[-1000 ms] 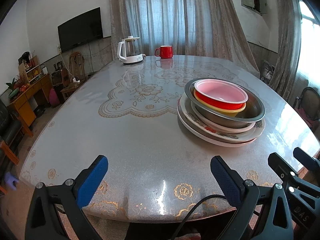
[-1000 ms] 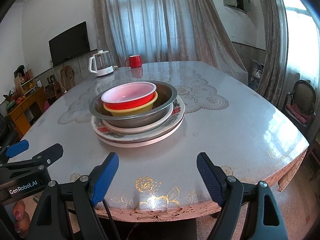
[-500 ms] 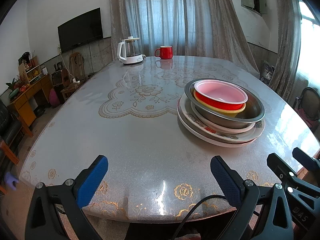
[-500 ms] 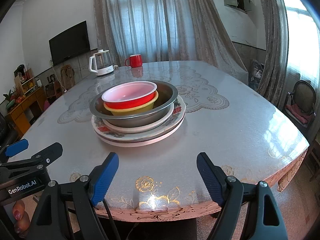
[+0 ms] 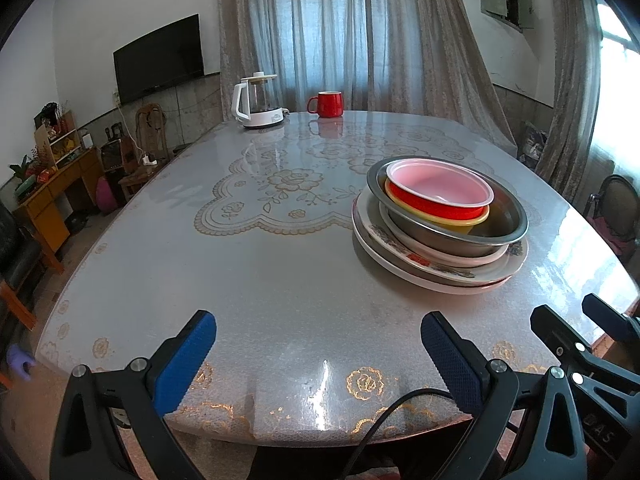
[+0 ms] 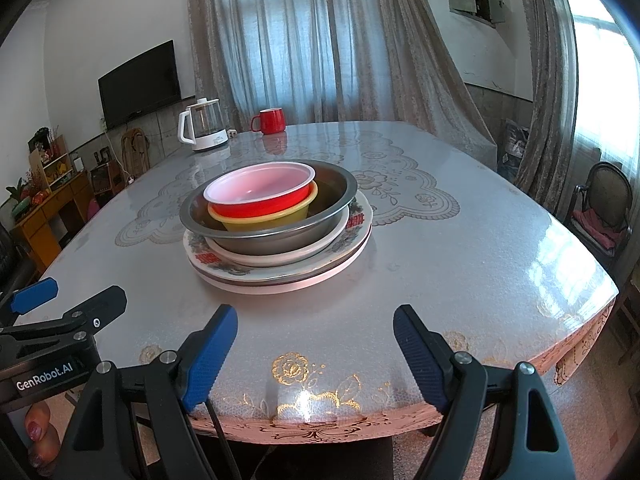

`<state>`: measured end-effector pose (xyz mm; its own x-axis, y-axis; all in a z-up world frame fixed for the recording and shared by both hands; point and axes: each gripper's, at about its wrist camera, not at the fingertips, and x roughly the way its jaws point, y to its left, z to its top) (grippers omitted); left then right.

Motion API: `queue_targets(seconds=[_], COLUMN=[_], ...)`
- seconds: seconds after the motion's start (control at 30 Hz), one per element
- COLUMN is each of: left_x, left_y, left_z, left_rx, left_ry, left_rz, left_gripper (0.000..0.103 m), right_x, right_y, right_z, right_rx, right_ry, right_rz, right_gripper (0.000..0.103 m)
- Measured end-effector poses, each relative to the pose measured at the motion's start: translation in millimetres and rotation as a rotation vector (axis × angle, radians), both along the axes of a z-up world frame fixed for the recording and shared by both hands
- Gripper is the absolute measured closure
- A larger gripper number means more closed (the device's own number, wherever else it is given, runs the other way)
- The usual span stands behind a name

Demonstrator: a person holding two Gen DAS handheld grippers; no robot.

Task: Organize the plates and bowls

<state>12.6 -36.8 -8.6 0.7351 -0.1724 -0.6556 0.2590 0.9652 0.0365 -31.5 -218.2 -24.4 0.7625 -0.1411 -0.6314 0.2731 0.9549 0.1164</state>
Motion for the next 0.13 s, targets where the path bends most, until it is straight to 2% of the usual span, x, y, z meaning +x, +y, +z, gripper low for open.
queue_targets(seconds=[0.13], left_x=[0.6], left_y=[0.0], left_z=[0.5], left_rx=[-0.006], left_ry=[-0.006], left_rz=[0.0], left_gripper=[0.0], right_x=[0.8], right_y=[0.2], right_z=[-0.1], right_rx=[-0.002], right_ry=[0.001], right_rz=[0.004], right_gripper=[0.021])
